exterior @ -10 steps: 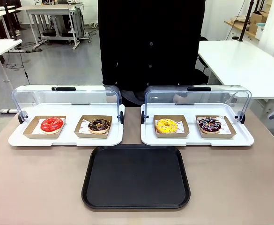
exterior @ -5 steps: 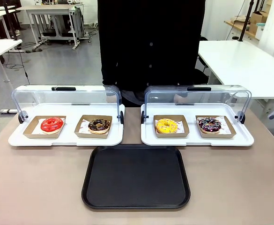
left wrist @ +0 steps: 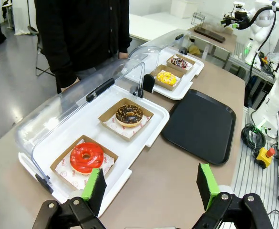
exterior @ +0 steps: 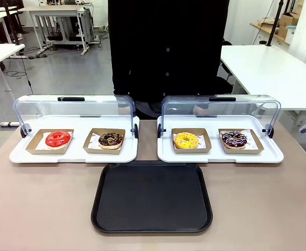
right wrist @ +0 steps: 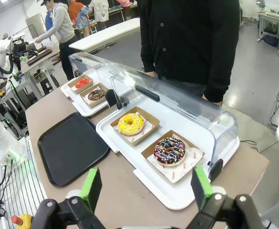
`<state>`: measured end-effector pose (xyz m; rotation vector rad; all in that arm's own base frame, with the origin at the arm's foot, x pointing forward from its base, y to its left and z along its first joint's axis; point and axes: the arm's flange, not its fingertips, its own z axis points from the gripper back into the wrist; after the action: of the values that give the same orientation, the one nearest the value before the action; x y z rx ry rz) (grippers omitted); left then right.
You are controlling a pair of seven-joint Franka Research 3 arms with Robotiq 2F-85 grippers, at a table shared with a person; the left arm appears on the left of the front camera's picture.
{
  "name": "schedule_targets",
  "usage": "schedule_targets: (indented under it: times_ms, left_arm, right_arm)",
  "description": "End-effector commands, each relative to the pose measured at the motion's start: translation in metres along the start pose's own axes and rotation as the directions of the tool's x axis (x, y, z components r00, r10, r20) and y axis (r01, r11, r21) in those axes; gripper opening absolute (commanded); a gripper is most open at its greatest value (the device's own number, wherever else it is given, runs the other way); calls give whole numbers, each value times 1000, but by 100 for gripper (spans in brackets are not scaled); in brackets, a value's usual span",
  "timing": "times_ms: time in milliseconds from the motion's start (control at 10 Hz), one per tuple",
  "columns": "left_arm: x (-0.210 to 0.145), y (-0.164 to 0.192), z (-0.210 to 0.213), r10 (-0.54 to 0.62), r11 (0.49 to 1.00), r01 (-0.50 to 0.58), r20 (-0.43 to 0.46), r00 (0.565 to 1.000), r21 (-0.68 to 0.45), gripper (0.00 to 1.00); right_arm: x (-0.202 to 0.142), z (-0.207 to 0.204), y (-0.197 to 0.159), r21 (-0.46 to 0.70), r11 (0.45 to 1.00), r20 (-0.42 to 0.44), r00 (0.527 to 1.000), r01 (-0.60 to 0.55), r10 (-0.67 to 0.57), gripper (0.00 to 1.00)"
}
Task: Move the fourth donut from the left to the tray.
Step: Pick up the Paper togo box containing the Donut indicated by the person and place it on the Handle tray.
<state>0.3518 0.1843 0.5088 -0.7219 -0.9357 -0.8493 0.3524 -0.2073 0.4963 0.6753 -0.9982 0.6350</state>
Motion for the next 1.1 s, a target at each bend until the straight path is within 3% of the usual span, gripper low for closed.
schedule_targets:
  times_ms: [0, 1000]
  left_arm:
    - [0, 1, 1, -23, 1000, 23, 14, 1000, -9, 100]
    - [0, 1, 1, -23, 1000, 23, 14, 1000, -9, 100]
  right_arm:
    - [3, 0, -3, 0, 1000, 25, 999, -26, 26, 100]
    - [3, 0, -3, 0, 1000, 25, 999, -26, 26, 100]
